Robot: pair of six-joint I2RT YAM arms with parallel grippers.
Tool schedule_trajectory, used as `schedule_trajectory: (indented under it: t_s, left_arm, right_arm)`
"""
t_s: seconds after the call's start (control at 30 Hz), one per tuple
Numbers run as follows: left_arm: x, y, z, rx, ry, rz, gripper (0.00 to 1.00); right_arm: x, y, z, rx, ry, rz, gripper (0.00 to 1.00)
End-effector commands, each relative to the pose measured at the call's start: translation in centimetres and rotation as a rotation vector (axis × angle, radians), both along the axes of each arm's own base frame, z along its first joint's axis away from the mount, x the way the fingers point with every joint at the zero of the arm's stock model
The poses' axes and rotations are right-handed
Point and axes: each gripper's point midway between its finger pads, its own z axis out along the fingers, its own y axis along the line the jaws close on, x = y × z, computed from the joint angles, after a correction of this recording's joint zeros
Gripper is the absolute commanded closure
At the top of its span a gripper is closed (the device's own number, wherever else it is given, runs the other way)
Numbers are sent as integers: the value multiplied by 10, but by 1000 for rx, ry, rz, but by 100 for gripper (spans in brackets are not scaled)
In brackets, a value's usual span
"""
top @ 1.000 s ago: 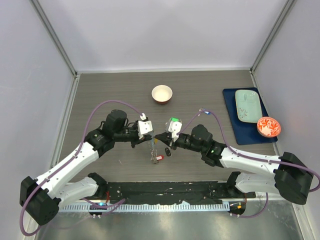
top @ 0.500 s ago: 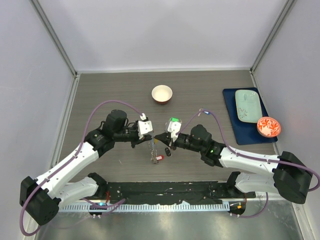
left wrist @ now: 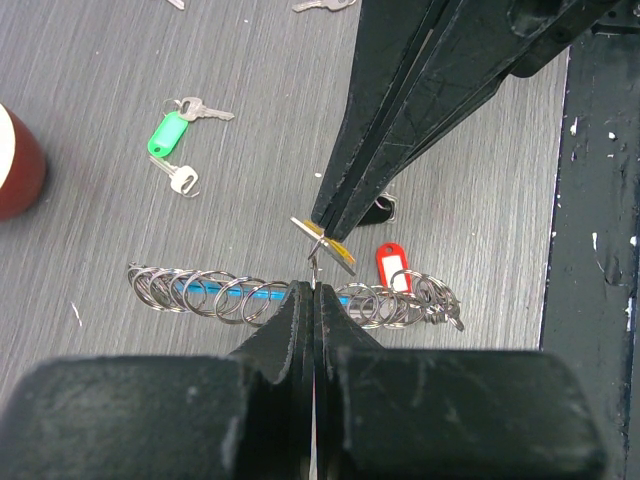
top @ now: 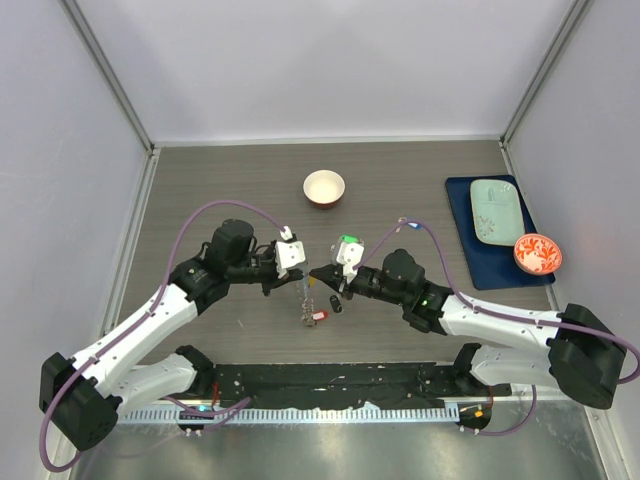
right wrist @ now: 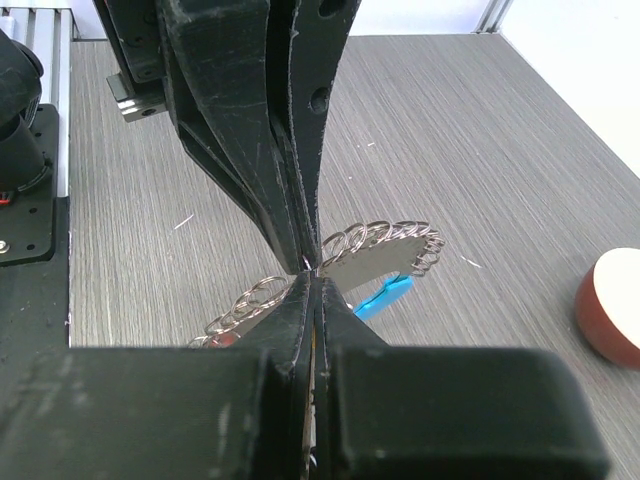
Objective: Put the keys on the keyring
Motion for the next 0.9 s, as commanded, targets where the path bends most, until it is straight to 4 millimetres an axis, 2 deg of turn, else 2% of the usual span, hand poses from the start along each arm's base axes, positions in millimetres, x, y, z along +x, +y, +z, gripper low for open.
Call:
schedule_trajectory:
  t_s: [0.0, 0.87]
  left_arm:
    - [8, -8, 32, -62, -76, -6, 100]
    - [5, -10, 33, -76, -70, -26, 100]
  right_arm:
    - [-1, 2, 29, 82, -46, 11, 99]
    - [3, 7, 20, 57, -28, 7, 99]
